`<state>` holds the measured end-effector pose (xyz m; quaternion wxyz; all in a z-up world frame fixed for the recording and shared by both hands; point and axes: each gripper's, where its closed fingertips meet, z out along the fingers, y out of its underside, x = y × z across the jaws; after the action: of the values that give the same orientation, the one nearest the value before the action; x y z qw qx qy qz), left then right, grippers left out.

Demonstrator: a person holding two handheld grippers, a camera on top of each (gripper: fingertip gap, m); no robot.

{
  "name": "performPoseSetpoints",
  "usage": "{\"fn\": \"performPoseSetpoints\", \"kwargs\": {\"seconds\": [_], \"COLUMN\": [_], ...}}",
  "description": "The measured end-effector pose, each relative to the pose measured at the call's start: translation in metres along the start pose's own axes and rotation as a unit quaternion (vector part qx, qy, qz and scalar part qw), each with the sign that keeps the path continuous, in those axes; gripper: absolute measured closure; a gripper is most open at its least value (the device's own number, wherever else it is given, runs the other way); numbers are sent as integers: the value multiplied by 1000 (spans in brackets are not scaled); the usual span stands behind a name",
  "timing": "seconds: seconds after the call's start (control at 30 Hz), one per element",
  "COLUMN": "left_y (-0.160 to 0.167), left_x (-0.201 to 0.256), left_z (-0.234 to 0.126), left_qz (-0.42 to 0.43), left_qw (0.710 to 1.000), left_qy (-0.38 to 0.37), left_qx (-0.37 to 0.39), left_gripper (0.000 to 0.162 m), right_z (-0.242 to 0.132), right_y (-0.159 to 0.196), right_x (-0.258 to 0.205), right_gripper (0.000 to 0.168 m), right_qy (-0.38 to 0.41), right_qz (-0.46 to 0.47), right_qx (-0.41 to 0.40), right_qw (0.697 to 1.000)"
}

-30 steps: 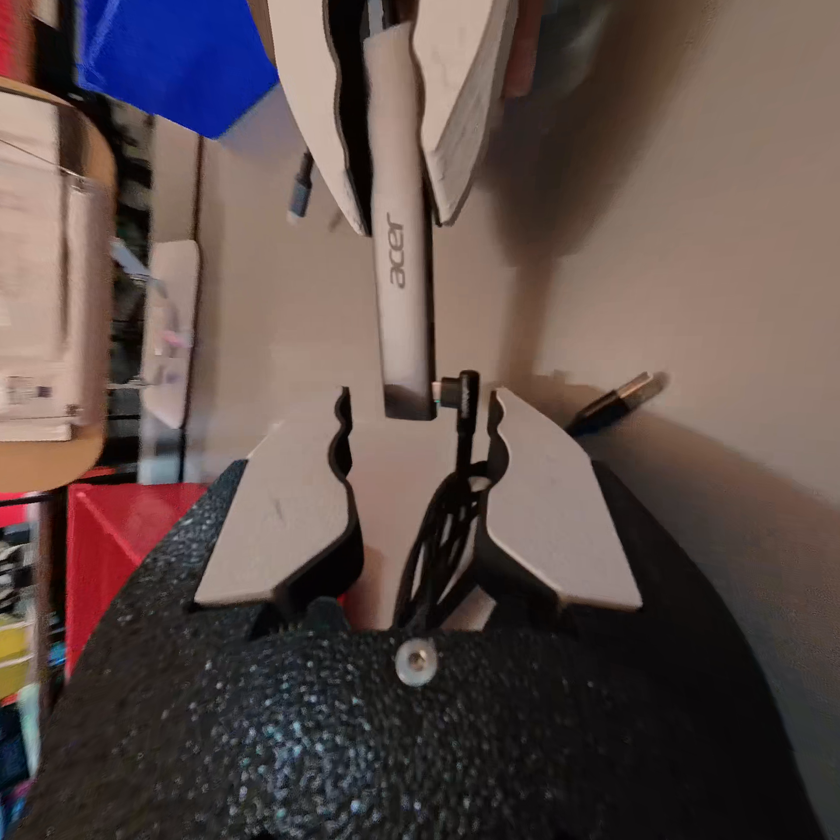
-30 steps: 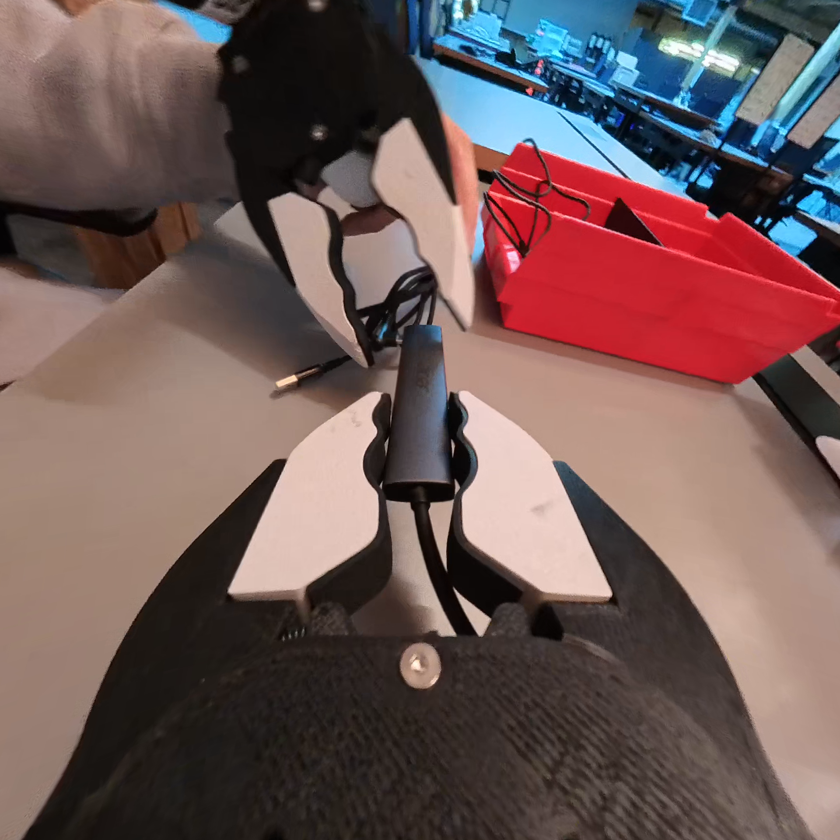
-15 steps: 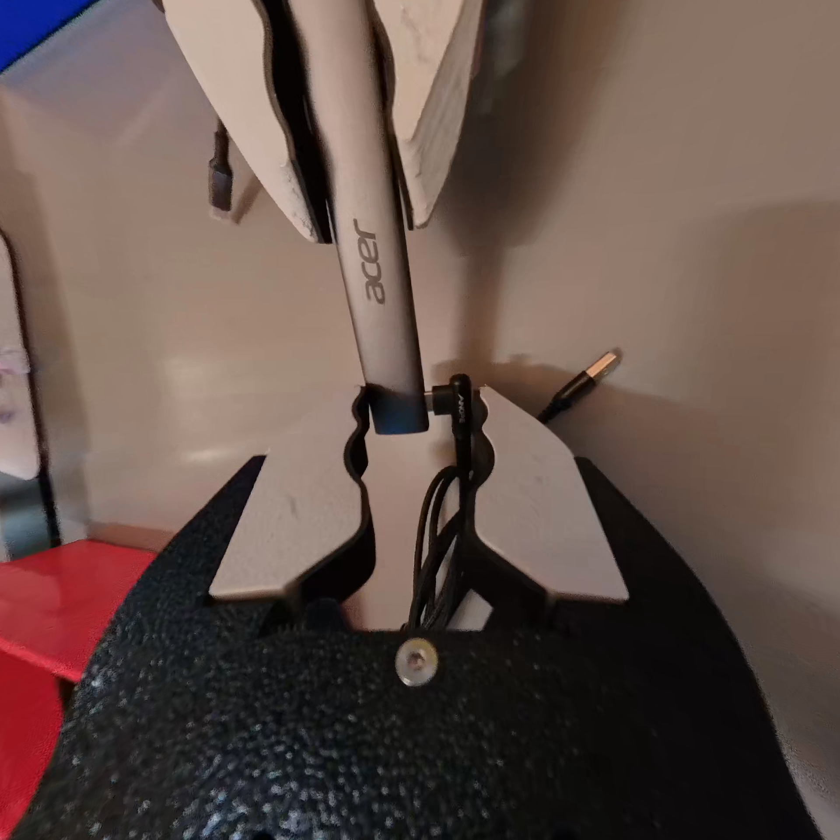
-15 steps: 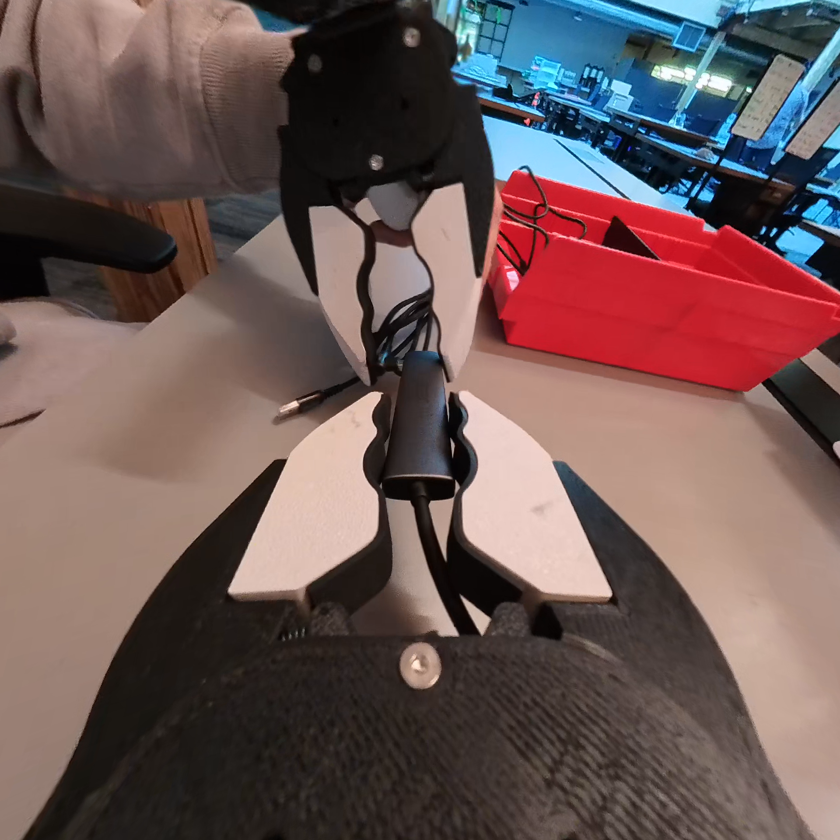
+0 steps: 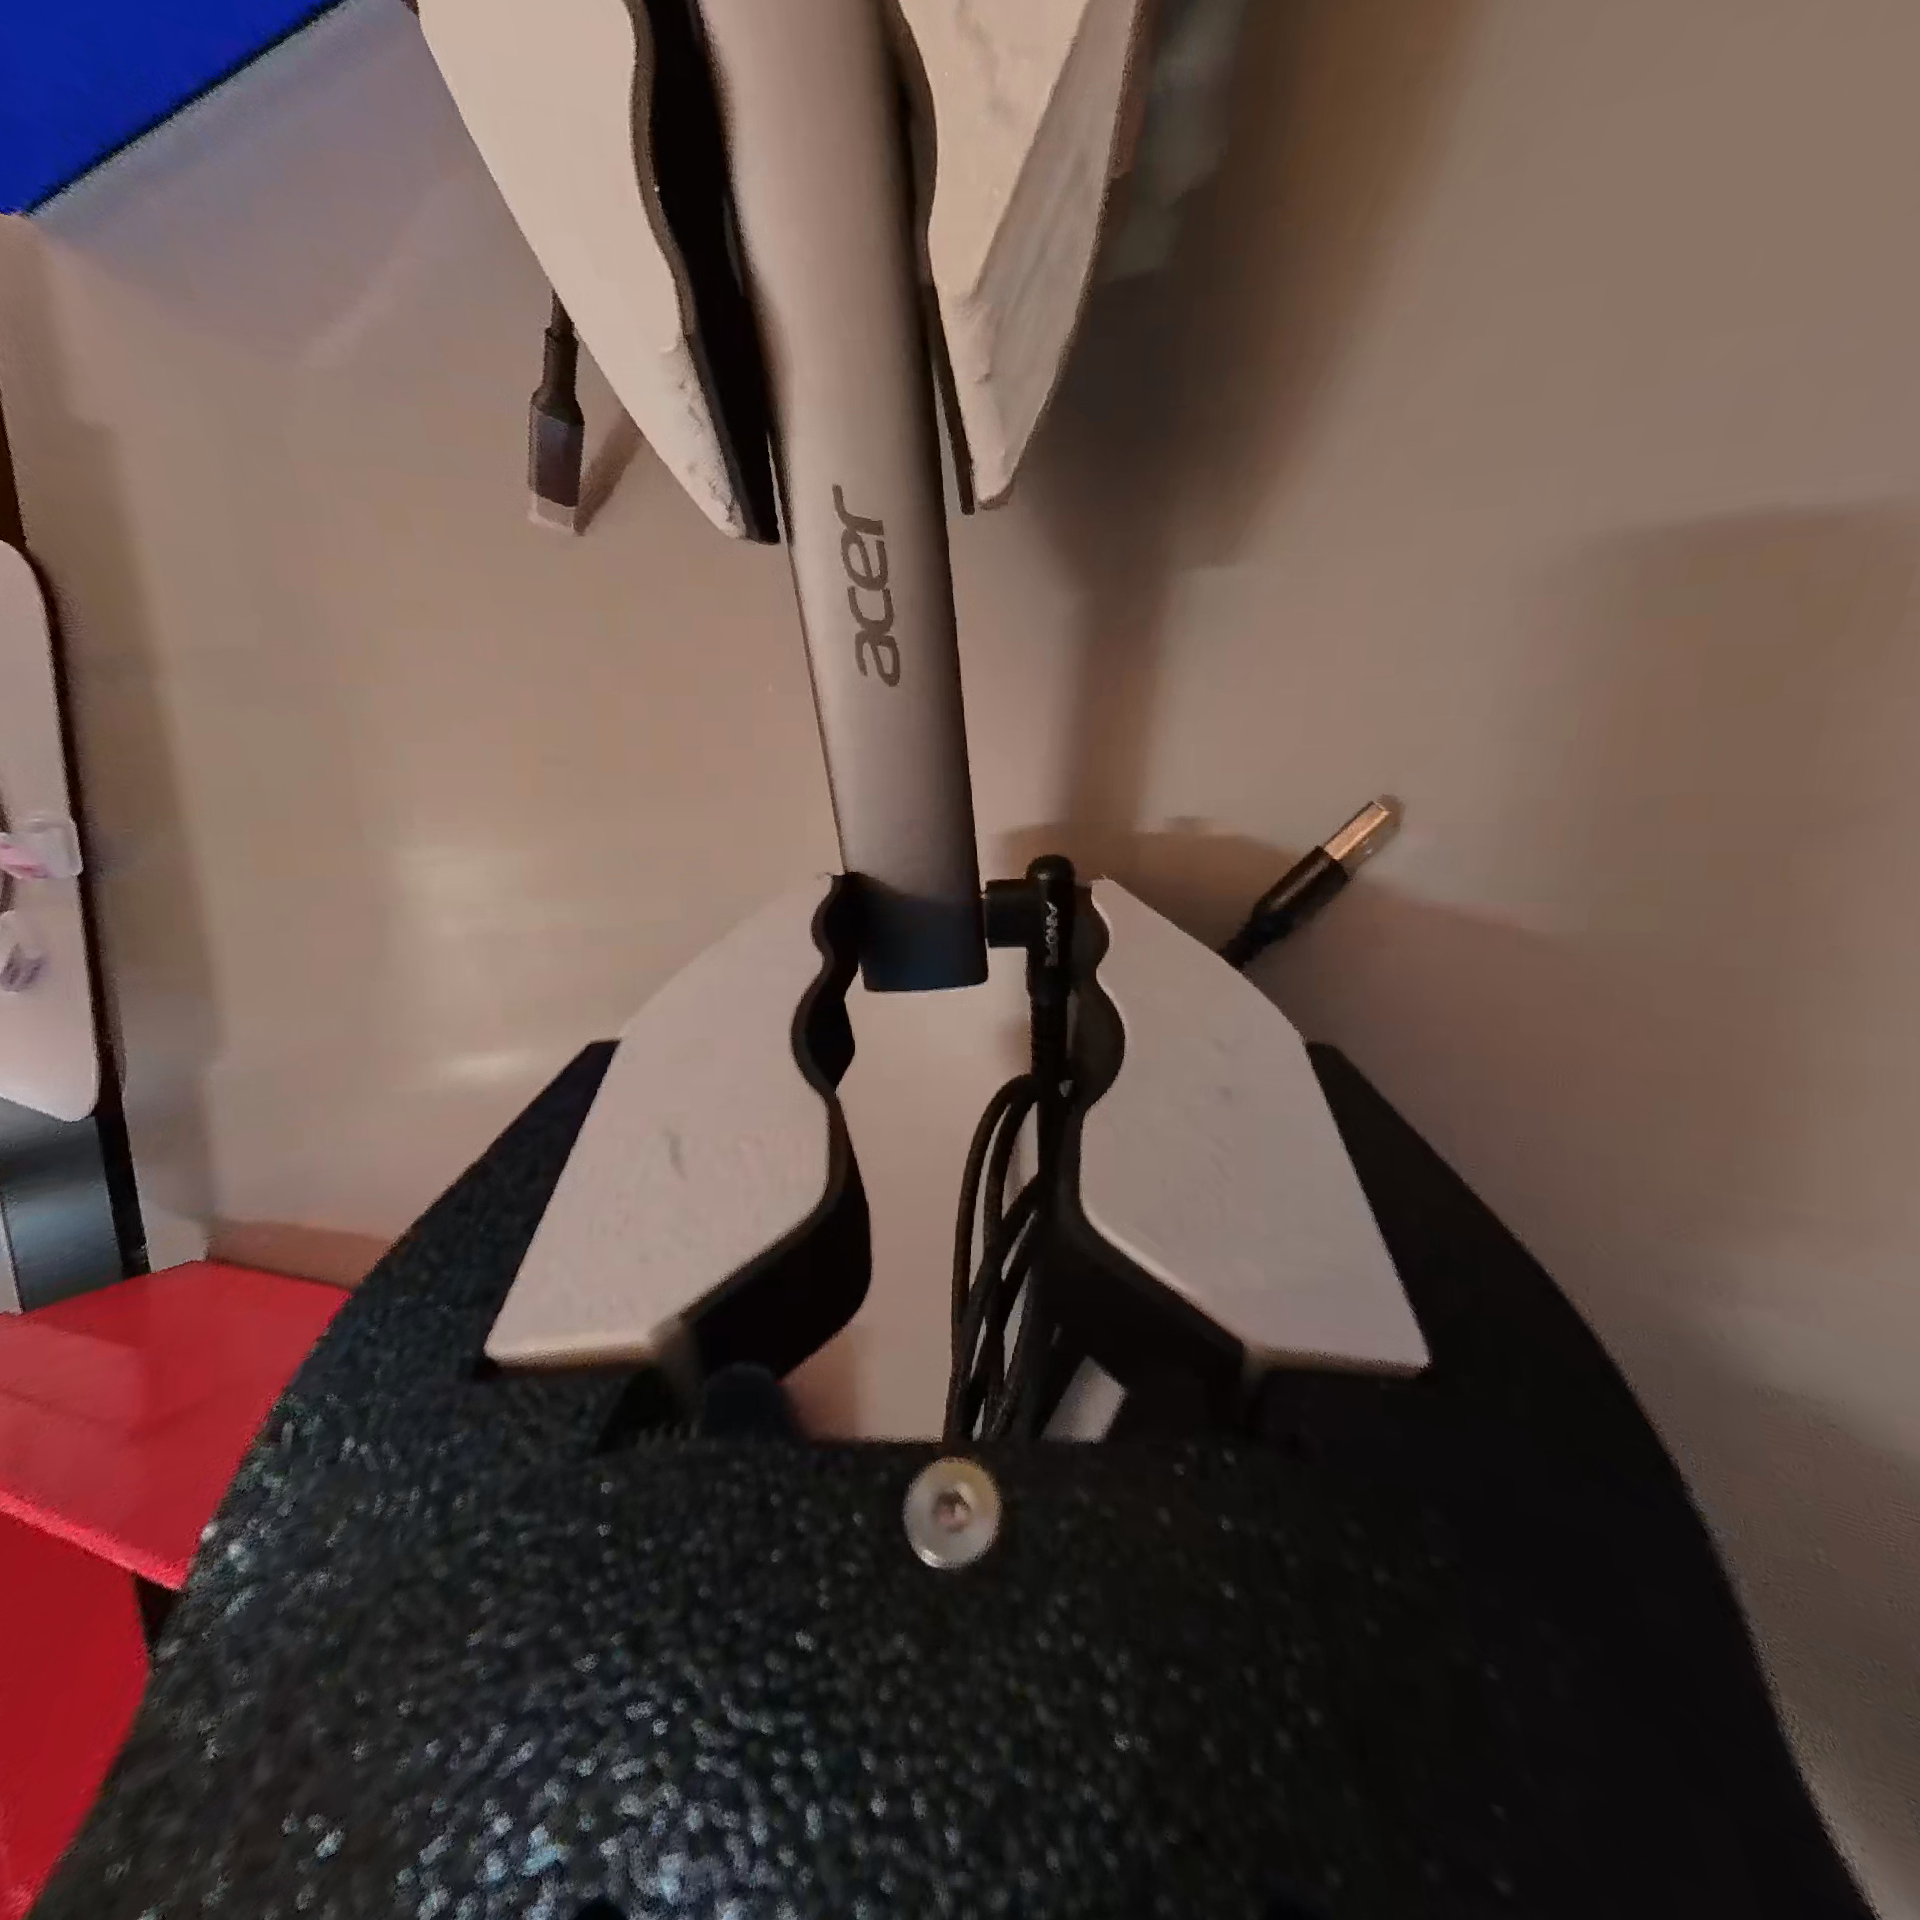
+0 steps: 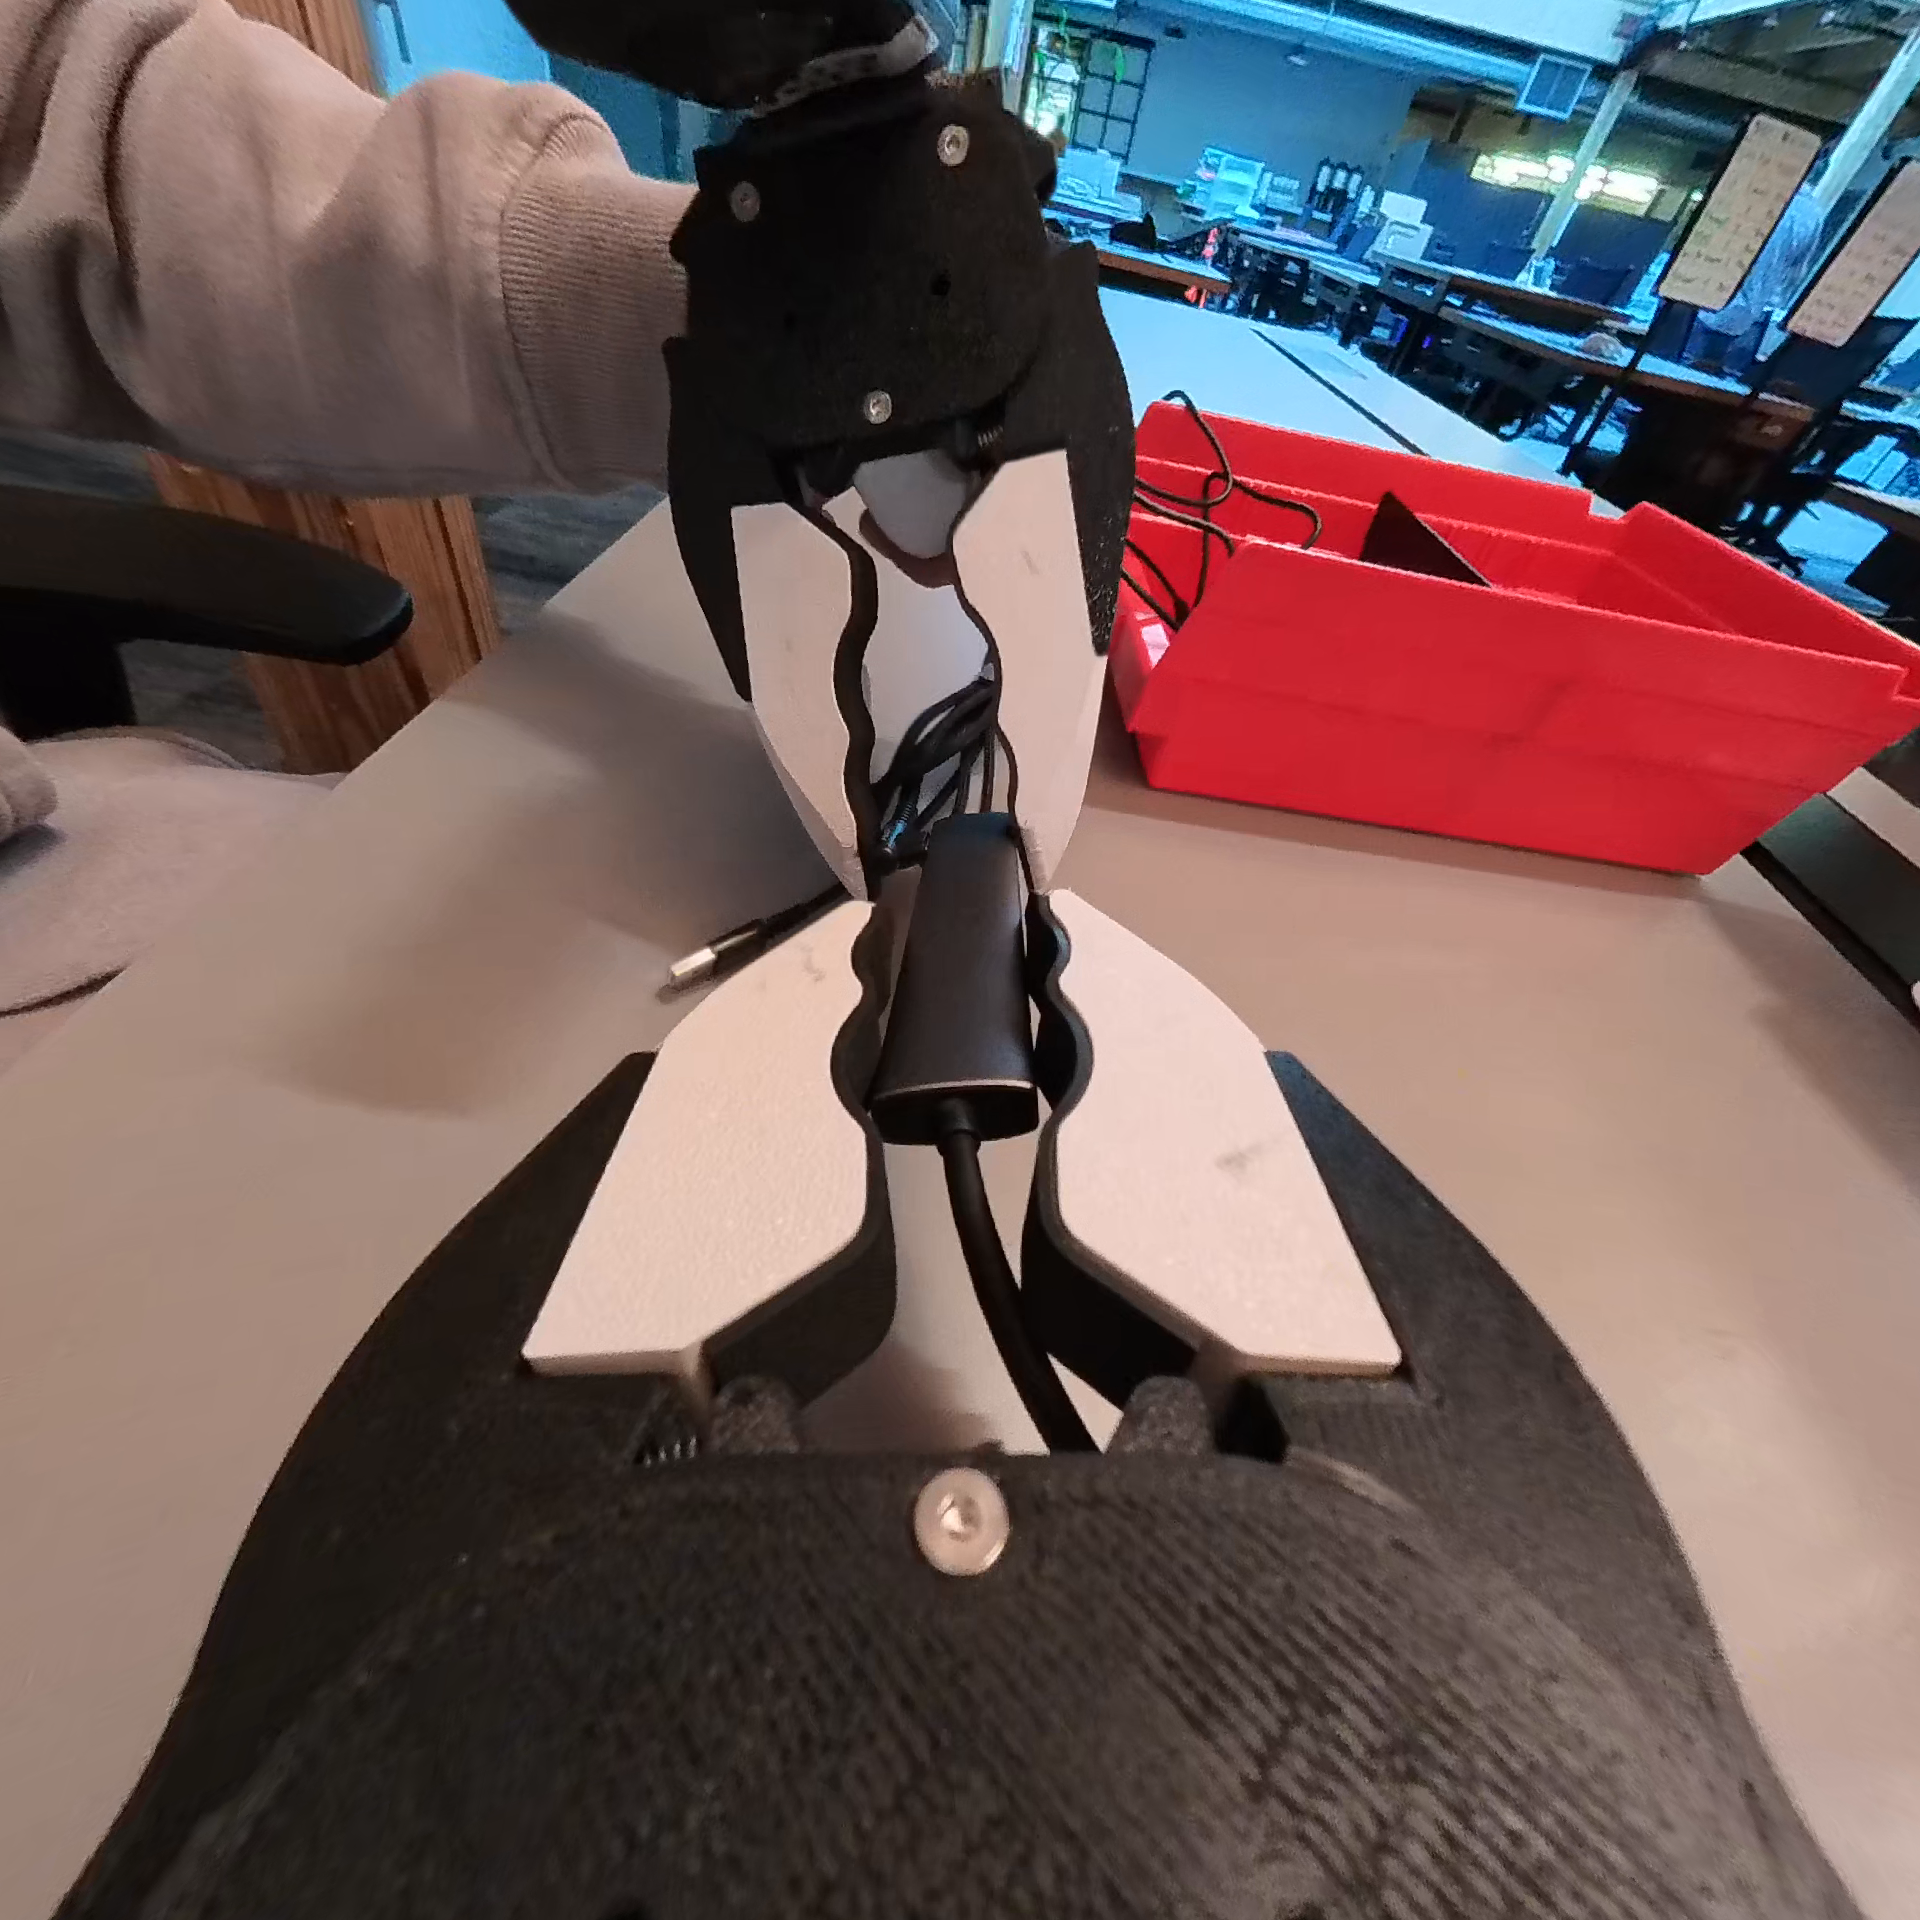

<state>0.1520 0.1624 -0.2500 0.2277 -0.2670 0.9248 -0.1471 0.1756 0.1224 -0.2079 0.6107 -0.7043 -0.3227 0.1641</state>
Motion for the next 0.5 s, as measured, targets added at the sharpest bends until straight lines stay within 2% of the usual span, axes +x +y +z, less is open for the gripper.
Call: {"fn": "performPoseSetpoints", "kwargs": {"seconds": [0.03, 0.23, 0.3, 0.4, 0.5], "left_y": [0, 0, -2, -17, -20], "left_x": [-1, 4, 1, -7, -11], "left_z": [0, -1, -6, -16, -19], "left_qz": [-1, -13, 3, -12, -20], "left_qw": [1000, 1000, 1000, 997, 994], "left_qy": [-2, 19, -7, -51, -86], "left_qx": [-2, -9, -1, 55, 67], "left_gripper": [123, 122, 120, 108, 97], "right_z": [0, 1, 0, -4, -8], "right_y": [0, 0, 0, -5, -12], "right_x": [1, 0, 2, 10, 14], "right_gripper": [143, 143, 143, 143, 143], "right_qy": [3, 0, 6, 19, 29], "right_qz": [1, -2, 3, 32, 45], "right_qx": [2, -2, 1, 23, 52], "right_qw": [1000, 1000, 1000, 999, 997]}}
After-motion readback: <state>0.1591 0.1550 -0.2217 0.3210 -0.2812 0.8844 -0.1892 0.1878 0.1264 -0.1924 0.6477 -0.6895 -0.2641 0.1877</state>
